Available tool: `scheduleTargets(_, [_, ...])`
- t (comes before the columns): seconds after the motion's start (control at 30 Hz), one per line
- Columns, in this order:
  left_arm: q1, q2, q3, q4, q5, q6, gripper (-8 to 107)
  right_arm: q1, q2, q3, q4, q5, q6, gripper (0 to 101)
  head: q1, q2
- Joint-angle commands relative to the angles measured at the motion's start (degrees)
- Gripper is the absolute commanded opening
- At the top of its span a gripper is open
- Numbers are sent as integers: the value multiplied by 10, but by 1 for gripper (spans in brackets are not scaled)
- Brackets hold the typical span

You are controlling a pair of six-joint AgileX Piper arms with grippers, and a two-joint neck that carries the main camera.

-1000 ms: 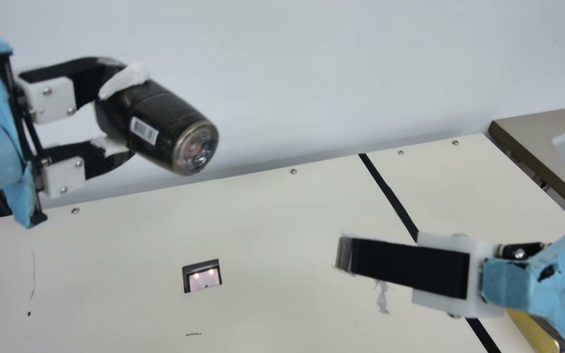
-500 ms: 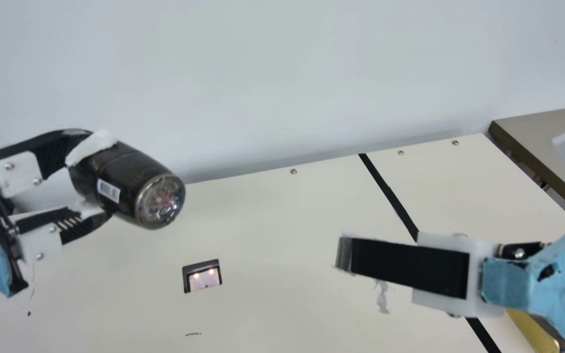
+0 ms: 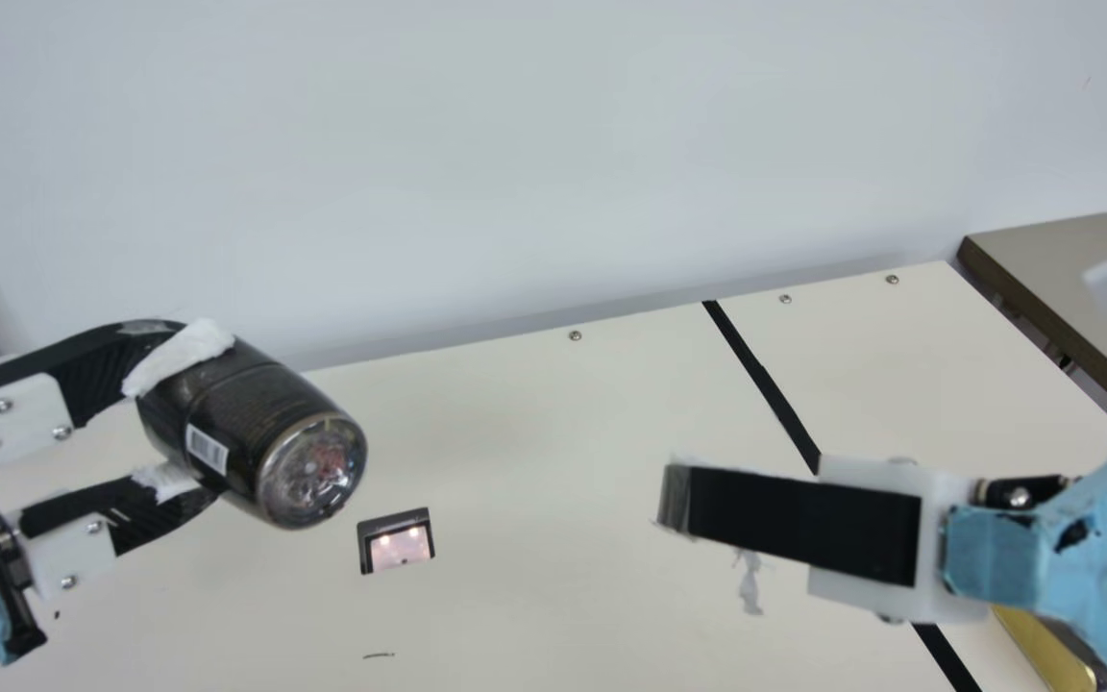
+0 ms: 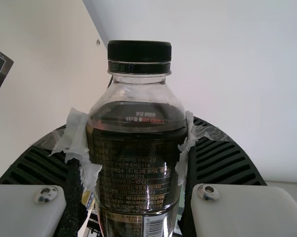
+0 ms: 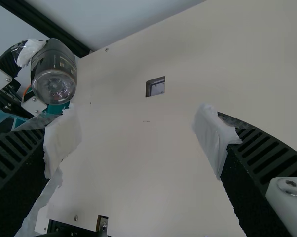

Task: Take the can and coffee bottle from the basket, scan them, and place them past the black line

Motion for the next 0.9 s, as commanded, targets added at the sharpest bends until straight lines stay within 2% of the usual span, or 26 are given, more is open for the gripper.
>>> scheduleTargets(0.0, [1, 0, -2, -1, 3, -3, 10, 0, 0, 0, 0, 0, 0, 101, -15, -3])
scheduleTargets(0.3, [-2, 17, 7, -42, 48, -73, 10, 0, 0, 0, 0, 0, 0, 101, -15, -3])
scheduleTargets(0.33, [-1, 15, 4, -37, 42, -54, 10, 0, 0, 0, 0, 0, 0, 101, -15, -3])
scheduleTargets(0.73, [-1, 17, 7, -41, 48, -73, 10, -1, 1, 0, 1, 0, -1, 101, -15, -3])
scheduleTargets(0.87, [-1, 17, 7, -41, 48, -73, 10, 12, 16, -1, 17, 0, 20, 101, -15, -3])
